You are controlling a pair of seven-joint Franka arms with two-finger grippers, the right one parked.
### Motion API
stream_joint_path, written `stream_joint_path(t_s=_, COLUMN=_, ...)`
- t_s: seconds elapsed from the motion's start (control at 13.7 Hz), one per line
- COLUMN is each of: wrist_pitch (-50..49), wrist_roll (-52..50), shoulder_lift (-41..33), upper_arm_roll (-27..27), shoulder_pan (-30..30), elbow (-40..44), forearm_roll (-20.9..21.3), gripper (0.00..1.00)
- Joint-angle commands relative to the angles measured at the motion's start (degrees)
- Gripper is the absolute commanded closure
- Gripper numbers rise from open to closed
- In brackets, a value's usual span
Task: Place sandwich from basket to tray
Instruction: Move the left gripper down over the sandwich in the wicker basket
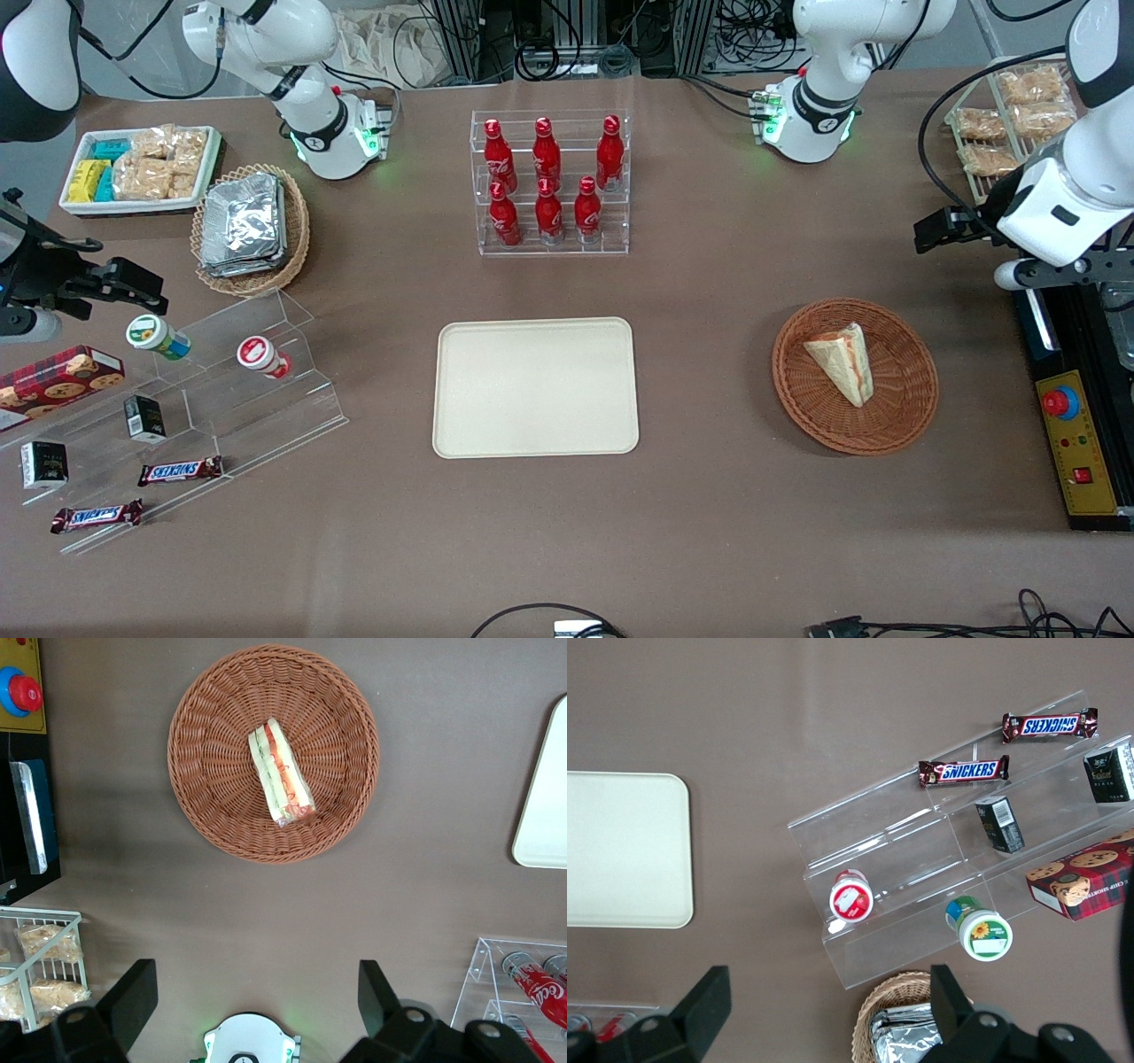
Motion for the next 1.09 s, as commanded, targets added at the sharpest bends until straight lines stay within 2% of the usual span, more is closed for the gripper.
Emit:
stream_joint_path(t_s=0.0, wrist_pitch=-0.1, wrist_roll=0.3, shoulder_lift=-0.3, upper_arm_roll=0.4, shoulder_pan=-0.8, elbow=0.1, forearm_roll=0.4, gripper=0.0)
stream_joint_path(t_s=0.51, wrist_pitch=1.2, wrist_roll=-0.1, shoulder_lift=1.4, upper_arm_roll=0.5, shoulder_pan=-0.6, elbow=-0.1, forearm_roll=0.4, gripper=0.0)
stream_joint_path(t_s=0.88, wrist_pitch=14.9, wrist_roll=-0.6, shoulder_lift=12.3, upper_arm_roll=1.4, shoulder_pan=-0.6, elbow=-3.2, forearm_roll=-0.1, gripper=0.0)
stream_joint_path(t_s=1.02, wrist_pitch=17.6, wrist_roll=-0.9, shoulder_lift=17.0, upper_arm_roll=1.4, shoulder_pan=-0.6, elbow=-3.9, forearm_roll=-0.4, gripper=0.0)
